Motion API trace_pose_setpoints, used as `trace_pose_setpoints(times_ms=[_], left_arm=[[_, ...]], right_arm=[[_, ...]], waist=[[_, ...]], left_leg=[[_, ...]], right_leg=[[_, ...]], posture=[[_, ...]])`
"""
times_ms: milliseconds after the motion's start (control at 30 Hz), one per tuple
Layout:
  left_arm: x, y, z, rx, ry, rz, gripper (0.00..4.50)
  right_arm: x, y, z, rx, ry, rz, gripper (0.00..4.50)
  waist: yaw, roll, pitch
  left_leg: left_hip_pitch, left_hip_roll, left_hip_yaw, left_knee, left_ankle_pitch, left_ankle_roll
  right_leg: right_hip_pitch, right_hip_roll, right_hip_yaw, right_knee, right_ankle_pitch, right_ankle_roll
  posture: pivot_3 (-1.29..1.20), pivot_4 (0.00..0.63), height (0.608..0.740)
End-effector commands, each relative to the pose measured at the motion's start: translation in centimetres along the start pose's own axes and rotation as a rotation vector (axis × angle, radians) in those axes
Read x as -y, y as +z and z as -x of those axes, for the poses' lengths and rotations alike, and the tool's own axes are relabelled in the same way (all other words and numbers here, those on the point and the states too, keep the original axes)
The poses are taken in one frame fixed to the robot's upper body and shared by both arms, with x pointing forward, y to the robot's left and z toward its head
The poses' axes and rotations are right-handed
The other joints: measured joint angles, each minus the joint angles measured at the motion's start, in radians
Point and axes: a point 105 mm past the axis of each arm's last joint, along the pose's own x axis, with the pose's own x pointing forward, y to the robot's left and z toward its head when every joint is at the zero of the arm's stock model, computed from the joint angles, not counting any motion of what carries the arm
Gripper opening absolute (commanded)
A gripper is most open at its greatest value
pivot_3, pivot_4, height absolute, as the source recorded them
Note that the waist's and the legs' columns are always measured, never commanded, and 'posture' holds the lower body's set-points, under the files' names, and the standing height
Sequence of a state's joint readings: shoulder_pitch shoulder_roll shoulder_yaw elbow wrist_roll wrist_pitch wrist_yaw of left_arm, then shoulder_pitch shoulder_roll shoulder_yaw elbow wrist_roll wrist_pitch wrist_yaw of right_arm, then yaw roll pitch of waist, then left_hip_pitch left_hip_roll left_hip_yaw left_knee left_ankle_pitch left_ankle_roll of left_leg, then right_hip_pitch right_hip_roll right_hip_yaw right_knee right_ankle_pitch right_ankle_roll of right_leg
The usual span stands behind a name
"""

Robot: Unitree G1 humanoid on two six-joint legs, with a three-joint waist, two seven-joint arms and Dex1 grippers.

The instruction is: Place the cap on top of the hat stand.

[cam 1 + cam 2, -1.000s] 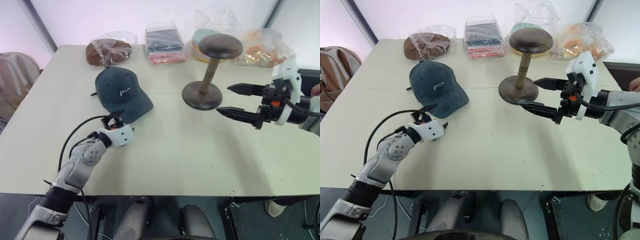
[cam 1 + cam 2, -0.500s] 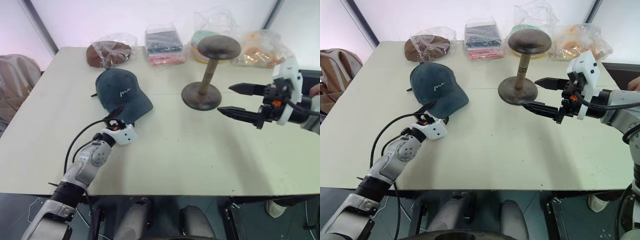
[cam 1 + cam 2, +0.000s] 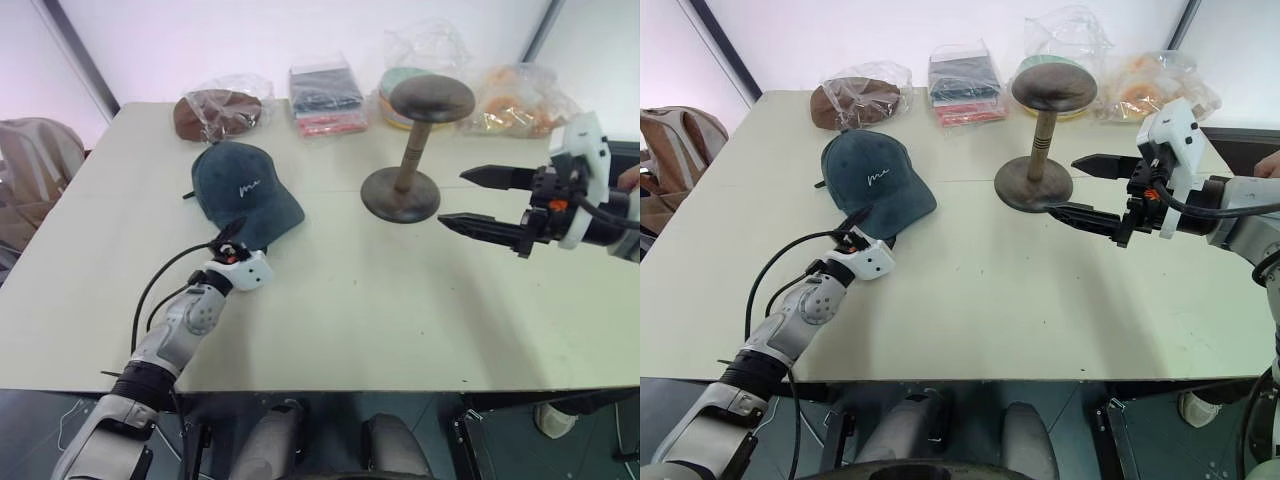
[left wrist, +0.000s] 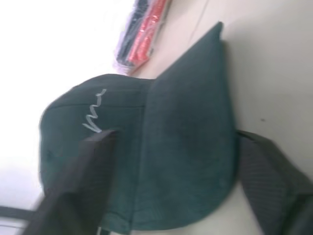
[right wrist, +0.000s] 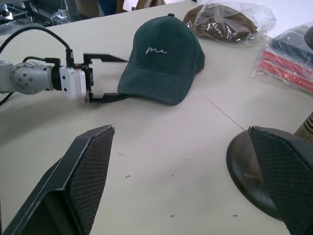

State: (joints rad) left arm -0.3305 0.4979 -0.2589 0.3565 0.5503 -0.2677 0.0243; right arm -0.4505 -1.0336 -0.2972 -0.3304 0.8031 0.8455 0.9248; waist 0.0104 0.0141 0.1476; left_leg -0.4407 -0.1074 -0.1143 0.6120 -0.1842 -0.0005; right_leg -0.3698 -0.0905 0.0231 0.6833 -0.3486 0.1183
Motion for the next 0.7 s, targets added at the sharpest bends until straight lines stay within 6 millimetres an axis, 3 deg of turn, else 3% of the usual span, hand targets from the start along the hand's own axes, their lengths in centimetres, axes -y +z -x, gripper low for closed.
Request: trace_pose_setpoints(times_ms=[33, 67, 300, 567, 667, 700], left_arm=[[2.8, -3.1, 1.5, -0.117, -0.121, 0.021, 1.57], [2.8, -3.0, 1.5, -0.115, -0.125, 0.027, 1.10], [2.3, -2.9, 2.0, -0.106, -0.101, 0.023, 1.10], [-2.4, -1.7, 1.6, -0.040, 0.102, -0.057, 1.10], [-2.6, -1.7, 1.6, -0.039, 0.112, -0.062, 1.10], [-2.6, -1.8, 1.6, -0.040, 0.110, -0.062, 0.84]], right_arm=[[-0.1, 1.6, 0.6, 0.033, -0.015, 0.057, 4.50], [-0.1, 1.6, 0.6, 0.033, -0.016, 0.057, 4.50], [-0.1, 1.6, 0.7, 0.031, -0.015, 0.055, 4.50], [0.0, 1.7, 0.7, 0.030, -0.011, 0.058, 4.50], [0.0, 1.7, 0.6, 0.031, -0.008, 0.060, 4.50], [0.0, 1.8, 0.6, 0.031, -0.007, 0.061, 4.50]], waist=[[0.002, 0.004, -0.003], [0.002, 0.006, -0.004], [-0.001, 0.007, -0.005], [-0.008, 0.003, -0.002], [-0.008, 0.001, -0.001], [-0.007, 0.001, -0.001]], left_leg=[[0.000, 0.000, 0.000, 0.000, 0.000, 0.000], [0.001, 0.000, 0.000, 0.000, 0.000, 0.000], [0.000, 0.000, 0.000, -0.001, 0.000, 0.000], [-0.001, 0.001, 0.001, -0.002, 0.000, 0.000], [-0.002, 0.001, 0.001, -0.002, 0.000, 0.000], [-0.002, 0.001, 0.001, -0.002, 0.000, 0.000]], right_leg=[[0.000, 0.000, 0.000, 0.000, 0.000, 0.000], [0.000, 0.000, 0.000, 0.000, 0.000, 0.000], [0.000, 0.000, 0.000, 0.000, 0.000, 0.000], [-0.001, 0.001, 0.001, 0.000, 0.000, 0.000], [-0.002, 0.001, 0.001, 0.000, 0.000, 0.000], [-0.002, 0.001, 0.001, 0.000, 0.000, 0.000]], posture=[[0.00, 0.150, 0.740], [0.00, 0.150, 0.740], [0.00, 0.150, 0.740], [0.00, 0.150, 0.740], [0.00, 0.150, 0.740], [0.00, 0.150, 0.740]])
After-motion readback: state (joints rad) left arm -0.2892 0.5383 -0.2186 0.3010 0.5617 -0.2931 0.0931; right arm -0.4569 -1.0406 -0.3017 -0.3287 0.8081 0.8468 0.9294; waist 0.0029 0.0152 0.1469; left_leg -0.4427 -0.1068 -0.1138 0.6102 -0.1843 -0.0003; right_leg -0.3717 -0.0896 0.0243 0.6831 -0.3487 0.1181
